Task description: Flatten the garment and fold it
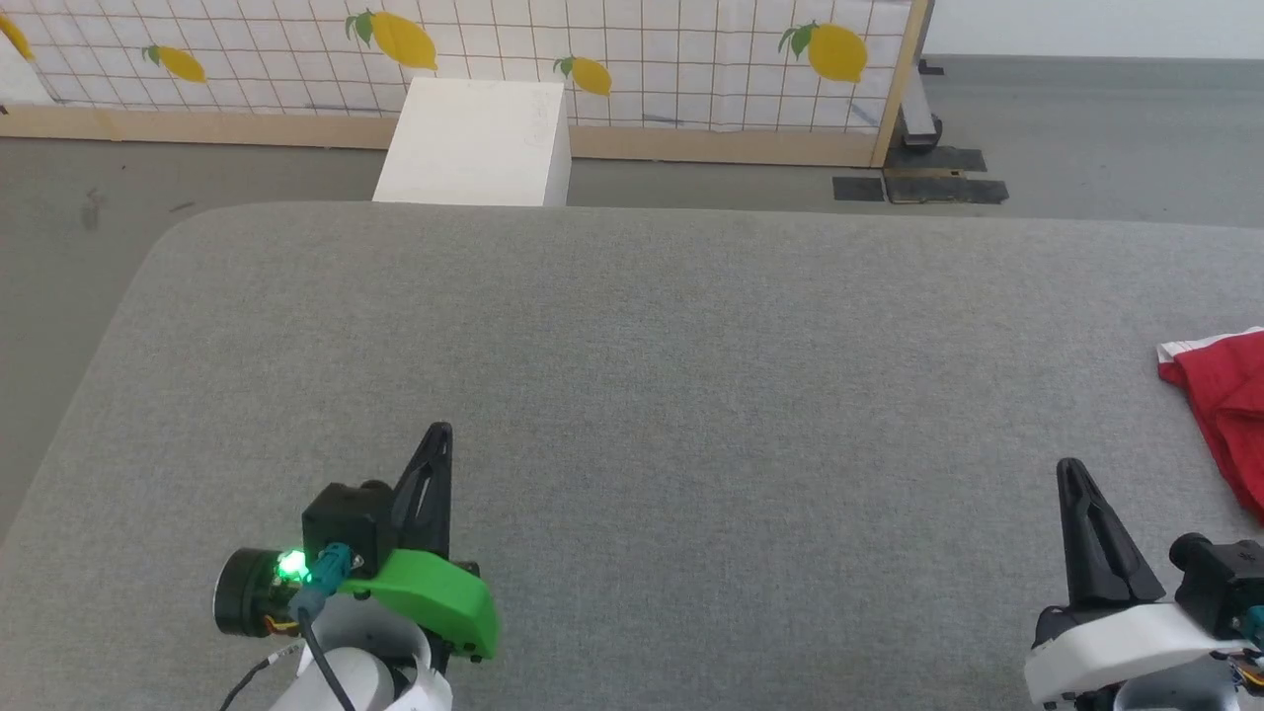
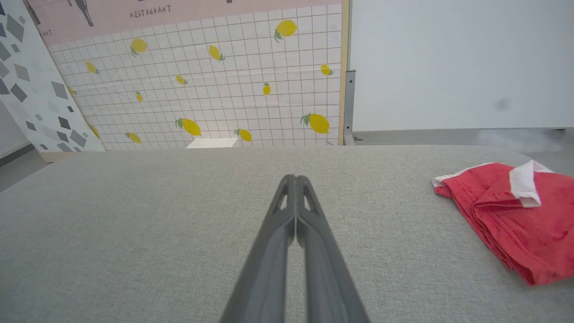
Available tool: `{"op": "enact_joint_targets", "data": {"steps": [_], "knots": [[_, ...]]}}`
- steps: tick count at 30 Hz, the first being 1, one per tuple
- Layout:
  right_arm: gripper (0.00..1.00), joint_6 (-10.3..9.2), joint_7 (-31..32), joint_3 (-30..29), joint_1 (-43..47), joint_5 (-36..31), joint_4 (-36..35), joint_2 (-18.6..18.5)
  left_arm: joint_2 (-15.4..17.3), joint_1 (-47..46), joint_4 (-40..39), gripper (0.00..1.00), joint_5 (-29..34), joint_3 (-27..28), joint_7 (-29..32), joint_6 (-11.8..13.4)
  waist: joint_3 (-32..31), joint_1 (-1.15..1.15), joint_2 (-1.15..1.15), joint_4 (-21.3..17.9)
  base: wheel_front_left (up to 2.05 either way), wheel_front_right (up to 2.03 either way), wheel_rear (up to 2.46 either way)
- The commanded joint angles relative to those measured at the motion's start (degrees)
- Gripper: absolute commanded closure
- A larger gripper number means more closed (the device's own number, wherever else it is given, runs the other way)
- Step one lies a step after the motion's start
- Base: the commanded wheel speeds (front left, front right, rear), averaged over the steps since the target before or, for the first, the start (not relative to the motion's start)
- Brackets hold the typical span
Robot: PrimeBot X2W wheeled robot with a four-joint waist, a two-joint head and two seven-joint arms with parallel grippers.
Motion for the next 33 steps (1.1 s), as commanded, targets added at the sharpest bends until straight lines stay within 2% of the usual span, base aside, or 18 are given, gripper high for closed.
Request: {"op": "enact_joint_targets", "data": {"steps": [1,33], "knots": [[1.0,-0.01,0.21,0.26,-1.01,-0.62,0.18,0.06,-0.79,1.09,-0.26,1.0,1.54,1.0,0.34,-0.59,-0.04,0.0,0.0,-0.03,0.0,0.0,0.0],[1.0,-0.03,1.75,2.2,-2.42,-3.09,0.72,0.14,-6.87,3.92,-0.99,1.0,10.35,10.92,3.42,-6.22,-0.75,0.0,0.0,-0.71,0.0,0.0,0.0]]}}
